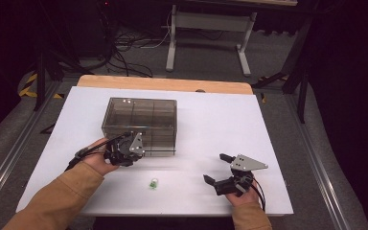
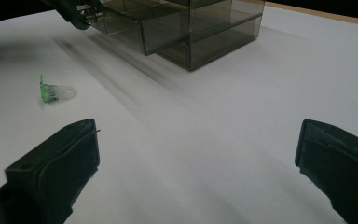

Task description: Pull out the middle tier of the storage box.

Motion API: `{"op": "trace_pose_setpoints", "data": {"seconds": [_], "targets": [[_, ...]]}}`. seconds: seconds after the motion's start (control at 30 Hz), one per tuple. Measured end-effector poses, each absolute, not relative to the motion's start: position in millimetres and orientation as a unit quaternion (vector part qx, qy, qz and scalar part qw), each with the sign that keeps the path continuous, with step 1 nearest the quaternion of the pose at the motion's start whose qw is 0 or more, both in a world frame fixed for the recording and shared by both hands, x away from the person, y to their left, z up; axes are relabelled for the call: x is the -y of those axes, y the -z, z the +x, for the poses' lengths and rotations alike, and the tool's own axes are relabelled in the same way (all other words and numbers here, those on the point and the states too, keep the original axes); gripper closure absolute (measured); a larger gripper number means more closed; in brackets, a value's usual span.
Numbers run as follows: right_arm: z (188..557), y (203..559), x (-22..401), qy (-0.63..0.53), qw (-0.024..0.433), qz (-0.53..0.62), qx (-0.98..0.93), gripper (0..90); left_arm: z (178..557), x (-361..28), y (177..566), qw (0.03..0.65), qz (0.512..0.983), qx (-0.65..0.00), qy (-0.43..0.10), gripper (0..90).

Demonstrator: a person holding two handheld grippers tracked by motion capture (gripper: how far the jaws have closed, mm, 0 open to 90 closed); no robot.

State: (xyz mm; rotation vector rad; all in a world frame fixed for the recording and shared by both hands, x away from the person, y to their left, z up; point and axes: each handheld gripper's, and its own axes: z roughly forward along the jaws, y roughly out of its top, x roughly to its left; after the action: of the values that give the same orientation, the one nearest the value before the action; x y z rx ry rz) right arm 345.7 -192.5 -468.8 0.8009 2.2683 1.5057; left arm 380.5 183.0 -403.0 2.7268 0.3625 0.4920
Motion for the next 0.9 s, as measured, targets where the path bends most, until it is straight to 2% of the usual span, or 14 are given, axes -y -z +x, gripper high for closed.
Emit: {"op": "trace_pose_setpoints", "data": {"seconds": [0.9], "targets": [[346, 469, 192, -0.524, 0.151, 0.280, -0.790, 0.0, 369, -185, 406, 0.177, 0.963, -0.120, -0.162, 69.3]]}}
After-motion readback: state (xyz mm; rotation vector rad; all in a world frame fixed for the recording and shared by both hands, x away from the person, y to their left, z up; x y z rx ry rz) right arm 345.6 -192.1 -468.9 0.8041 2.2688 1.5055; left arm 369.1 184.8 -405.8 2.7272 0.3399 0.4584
